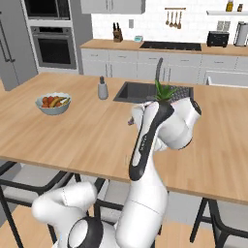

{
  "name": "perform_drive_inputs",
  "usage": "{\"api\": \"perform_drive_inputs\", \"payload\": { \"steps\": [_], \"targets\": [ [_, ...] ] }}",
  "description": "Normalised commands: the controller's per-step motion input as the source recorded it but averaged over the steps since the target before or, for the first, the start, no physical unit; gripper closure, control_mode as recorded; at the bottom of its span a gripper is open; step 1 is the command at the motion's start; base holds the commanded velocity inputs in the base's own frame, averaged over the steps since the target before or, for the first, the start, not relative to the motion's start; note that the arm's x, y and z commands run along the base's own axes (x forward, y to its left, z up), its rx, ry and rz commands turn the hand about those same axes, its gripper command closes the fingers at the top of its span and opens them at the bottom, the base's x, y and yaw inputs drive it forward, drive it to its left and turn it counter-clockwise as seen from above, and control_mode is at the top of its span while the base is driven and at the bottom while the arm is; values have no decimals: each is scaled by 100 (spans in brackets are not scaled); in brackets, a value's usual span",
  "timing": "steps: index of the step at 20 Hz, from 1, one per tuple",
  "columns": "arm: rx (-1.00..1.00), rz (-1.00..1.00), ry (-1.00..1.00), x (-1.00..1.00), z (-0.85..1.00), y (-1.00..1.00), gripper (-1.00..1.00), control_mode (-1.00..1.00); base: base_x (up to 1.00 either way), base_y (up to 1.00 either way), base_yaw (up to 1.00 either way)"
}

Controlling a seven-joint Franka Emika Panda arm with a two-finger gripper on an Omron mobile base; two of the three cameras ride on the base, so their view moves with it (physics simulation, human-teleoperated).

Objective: Take a straw from the drawer in front and place it inside the glass cup on the dining counter.

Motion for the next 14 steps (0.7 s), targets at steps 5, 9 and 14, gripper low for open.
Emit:
{"api": "perform_drive_inputs", "payload": {
  "steps": [5,9,14],
  "targets": [
    [-69,0,-41,-58,3,83,-100,-100,0,0,0],
    [-54,2,-12,-25,0,96,-100,-100,0,0,0],
    [-39,7,3,0,0,91,-100,-100,0,0,0]
  ]
}}
